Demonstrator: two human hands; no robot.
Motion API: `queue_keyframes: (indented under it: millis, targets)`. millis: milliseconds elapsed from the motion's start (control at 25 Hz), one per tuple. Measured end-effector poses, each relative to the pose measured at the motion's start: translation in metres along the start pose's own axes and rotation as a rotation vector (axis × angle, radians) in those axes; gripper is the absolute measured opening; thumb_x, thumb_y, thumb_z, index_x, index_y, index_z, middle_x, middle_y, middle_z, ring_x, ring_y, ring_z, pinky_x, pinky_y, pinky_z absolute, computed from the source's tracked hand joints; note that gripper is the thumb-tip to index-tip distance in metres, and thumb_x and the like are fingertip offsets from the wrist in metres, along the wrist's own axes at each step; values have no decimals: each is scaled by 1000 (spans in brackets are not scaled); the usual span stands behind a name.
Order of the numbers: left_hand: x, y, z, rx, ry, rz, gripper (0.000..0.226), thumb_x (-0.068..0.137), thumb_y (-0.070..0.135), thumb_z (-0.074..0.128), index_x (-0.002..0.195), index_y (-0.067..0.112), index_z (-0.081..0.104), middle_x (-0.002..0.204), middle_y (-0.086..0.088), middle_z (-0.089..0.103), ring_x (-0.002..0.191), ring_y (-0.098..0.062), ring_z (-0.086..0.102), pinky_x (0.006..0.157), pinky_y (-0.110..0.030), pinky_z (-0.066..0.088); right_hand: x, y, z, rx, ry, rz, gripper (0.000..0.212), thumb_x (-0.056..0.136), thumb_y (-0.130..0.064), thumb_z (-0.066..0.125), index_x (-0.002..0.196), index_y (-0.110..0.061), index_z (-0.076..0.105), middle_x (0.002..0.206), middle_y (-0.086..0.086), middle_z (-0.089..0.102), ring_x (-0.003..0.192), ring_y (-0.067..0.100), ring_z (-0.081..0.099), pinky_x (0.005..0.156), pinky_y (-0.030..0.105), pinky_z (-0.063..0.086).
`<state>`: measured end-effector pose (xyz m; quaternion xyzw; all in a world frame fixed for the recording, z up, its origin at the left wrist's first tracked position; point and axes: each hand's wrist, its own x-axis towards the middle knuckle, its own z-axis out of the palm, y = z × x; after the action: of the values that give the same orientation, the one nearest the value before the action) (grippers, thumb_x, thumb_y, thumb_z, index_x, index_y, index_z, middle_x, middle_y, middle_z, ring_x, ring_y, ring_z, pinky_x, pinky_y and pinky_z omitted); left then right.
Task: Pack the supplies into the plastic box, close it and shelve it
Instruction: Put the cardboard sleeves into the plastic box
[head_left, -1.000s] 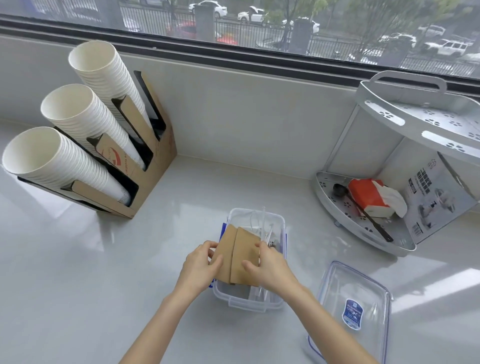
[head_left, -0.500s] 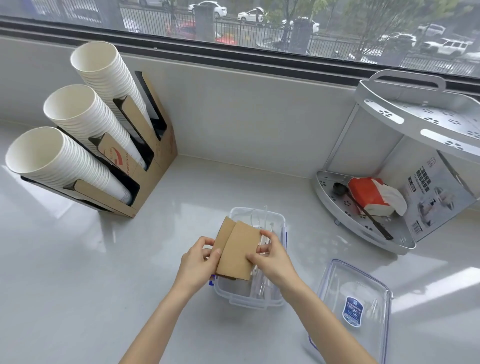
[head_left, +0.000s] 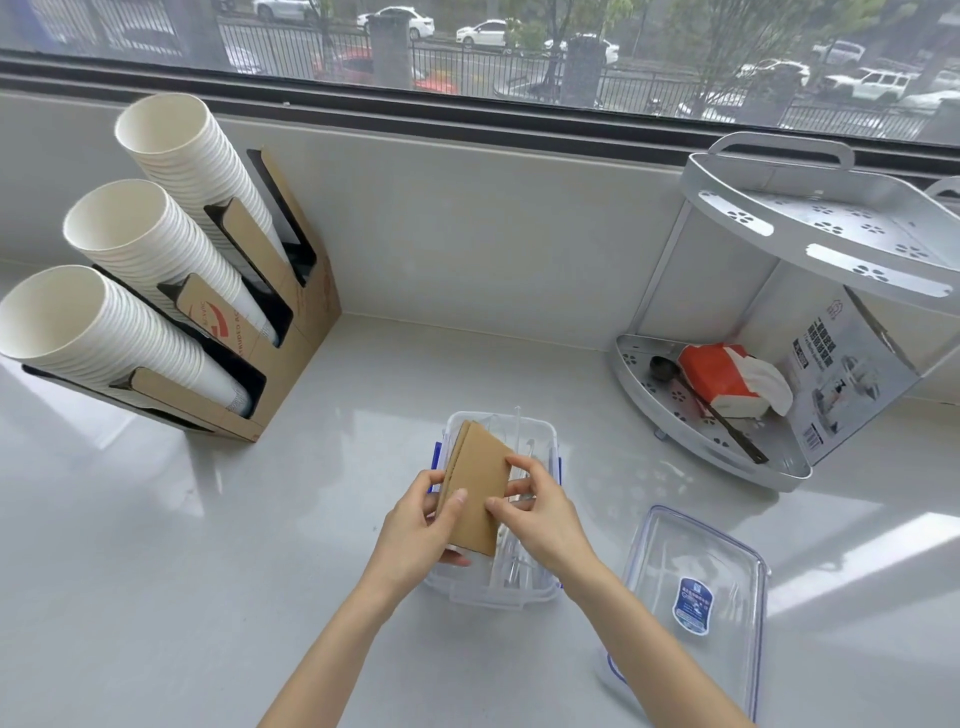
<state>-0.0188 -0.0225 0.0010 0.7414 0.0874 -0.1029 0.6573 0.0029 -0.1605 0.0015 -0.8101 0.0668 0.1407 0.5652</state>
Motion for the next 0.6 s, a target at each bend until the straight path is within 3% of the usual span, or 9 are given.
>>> queue_keyframes:
  millis: [320, 440, 520, 600]
  targets:
    - [2, -4, 13, 114, -10, 115, 25, 88, 10, 51, 104, 29, 46, 86, 7, 62, 70, -9, 64, 49, -16, 54, 0, 3, -2, -49, 42, -8, 45, 88, -22, 57, 131, -20, 45, 106, 3, 55, 83, 11, 54, 62, 8, 42]
    - [2, -7, 19, 242, 4, 180, 23, 89, 12, 49, 108, 26, 49, 79, 10, 60, 61, -9, 63, 57, -24, 58, 2, 3, -5, -63, 62, 37, 47, 88, -36, 54, 130, -16, 48, 118, 7, 56, 94, 15, 56, 76, 20, 47]
    - [2, -8, 24, 361, 4, 240, 23, 90, 18, 49, 112, 23, 50, 78, 13, 57, 65, -12, 61, 69, -31, 58, 4, 1, -5, -95, 56, 66, 44, 84, -47, 53, 116, -18, 57, 116, 9, 59, 103, 22, 57, 84, 29, 46]
    - [2, -8, 30, 416, 5, 295, 25, 90, 20, 49, 114, 22, 50, 81, 16, 56, 69, -2, 59, 71, -20, 52, 4, -4, -8, -131, 77, 42, 35, 82, -47, 55, 94, -15, 64, 104, 10, 65, 101, 25, 58, 76, 28, 48]
